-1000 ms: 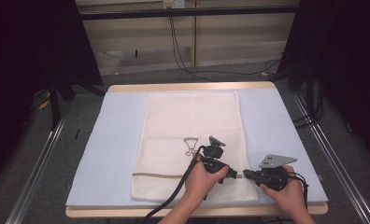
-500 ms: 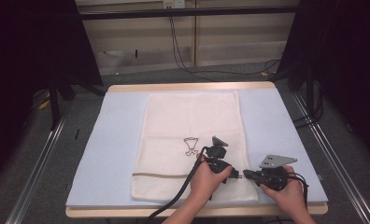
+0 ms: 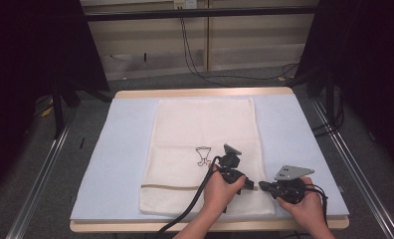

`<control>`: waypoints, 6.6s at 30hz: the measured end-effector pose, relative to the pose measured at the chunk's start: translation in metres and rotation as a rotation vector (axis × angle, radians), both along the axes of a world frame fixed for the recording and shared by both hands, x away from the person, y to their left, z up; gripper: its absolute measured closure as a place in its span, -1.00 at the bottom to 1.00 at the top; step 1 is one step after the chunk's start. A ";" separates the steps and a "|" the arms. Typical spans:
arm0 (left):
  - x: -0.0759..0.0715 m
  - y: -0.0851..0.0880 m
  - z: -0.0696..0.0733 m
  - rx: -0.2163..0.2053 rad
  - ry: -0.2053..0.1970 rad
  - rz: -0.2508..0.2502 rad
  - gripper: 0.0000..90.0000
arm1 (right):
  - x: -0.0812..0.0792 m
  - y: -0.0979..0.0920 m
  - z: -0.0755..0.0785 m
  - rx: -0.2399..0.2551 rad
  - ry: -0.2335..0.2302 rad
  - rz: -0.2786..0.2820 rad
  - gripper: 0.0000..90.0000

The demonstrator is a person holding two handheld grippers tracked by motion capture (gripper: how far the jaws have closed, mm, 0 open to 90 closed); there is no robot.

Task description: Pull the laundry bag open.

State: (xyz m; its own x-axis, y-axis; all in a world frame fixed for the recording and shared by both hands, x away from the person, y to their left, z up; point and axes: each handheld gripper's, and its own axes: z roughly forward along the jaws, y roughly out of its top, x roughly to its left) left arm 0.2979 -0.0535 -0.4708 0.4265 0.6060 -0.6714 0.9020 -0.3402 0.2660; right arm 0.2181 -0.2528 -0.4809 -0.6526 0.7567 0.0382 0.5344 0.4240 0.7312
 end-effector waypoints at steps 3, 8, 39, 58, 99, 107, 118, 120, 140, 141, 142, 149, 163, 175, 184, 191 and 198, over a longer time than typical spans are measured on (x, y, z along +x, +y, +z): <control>0.000 0.002 -0.001 -0.019 0.014 0.003 0.95 | -0.001 0.001 0.000 -0.014 -0.009 -0.001 1.00; 0.002 0.009 0.001 -0.022 0.017 0.018 0.95 | -0.001 0.000 0.000 -0.009 -0.007 -0.006 1.00; 0.004 0.029 0.001 -0.058 0.030 0.019 0.95 | -0.001 -0.001 -0.001 0.021 0.007 -0.026 1.00; 0.005 0.037 0.005 -0.052 0.016 0.023 0.95 | -0.001 -0.002 -0.001 0.029 0.009 -0.029 1.00; 0.010 0.059 0.008 -0.072 0.049 0.023 0.95 | 0.001 -0.001 0.000 0.026 0.028 -0.034 1.00; 0.011 0.066 0.009 -0.065 0.043 0.032 0.95 | 0.001 -0.001 0.000 0.027 0.027 -0.033 1.00; 0.010 0.070 0.009 -0.069 0.050 0.034 0.95 | 0.000 -0.001 0.000 0.027 0.027 -0.033 1.00; 0.011 0.073 0.009 -0.068 0.053 0.034 0.95 | 0.000 -0.001 0.000 0.030 0.028 -0.035 1.00; 0.011 0.090 0.013 -0.070 0.050 0.054 0.95 | 0.000 -0.001 0.000 0.028 0.025 -0.035 1.00; 0.011 0.090 0.013 -0.060 0.041 0.062 0.95 | 0.000 -0.001 0.000 0.029 0.025 -0.036 1.00; 0.011 0.090 0.013 -0.060 0.041 0.062 0.95 | 0.000 -0.001 0.000 0.029 0.025 -0.036 1.00; 0.012 0.093 0.012 -0.065 0.055 0.047 0.95 | 0.000 -0.001 -0.001 0.030 0.025 -0.037 1.00; 0.012 0.102 0.011 -0.068 0.053 0.072 0.95 | 0.000 -0.001 -0.001 0.029 0.026 -0.037 1.00; 0.013 0.118 0.011 -0.056 0.052 0.074 0.95 | 0.000 -0.001 0.000 0.030 0.026 -0.037 1.00; 0.011 0.123 0.012 -0.077 0.062 0.086 0.95 | 0.000 -0.001 -0.001 0.033 0.027 -0.037 1.00; 0.010 0.124 0.012 -0.051 0.051 0.095 0.95 | 0.000 -0.001 -0.001 0.029 0.026 -0.038 1.00; 0.011 0.133 0.013 -0.059 0.054 0.105 0.95 | 0.000 -0.001 -0.001 0.032 0.027 -0.038 1.00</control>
State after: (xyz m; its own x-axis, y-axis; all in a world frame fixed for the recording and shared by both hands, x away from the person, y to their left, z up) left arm 0.3085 0.0800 -0.4576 0.3254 0.6040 -0.7275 0.9452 -0.2283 0.2333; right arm 0.2179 -0.2538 -0.4816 -0.6220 0.7789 0.0802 0.5693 0.3795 0.7293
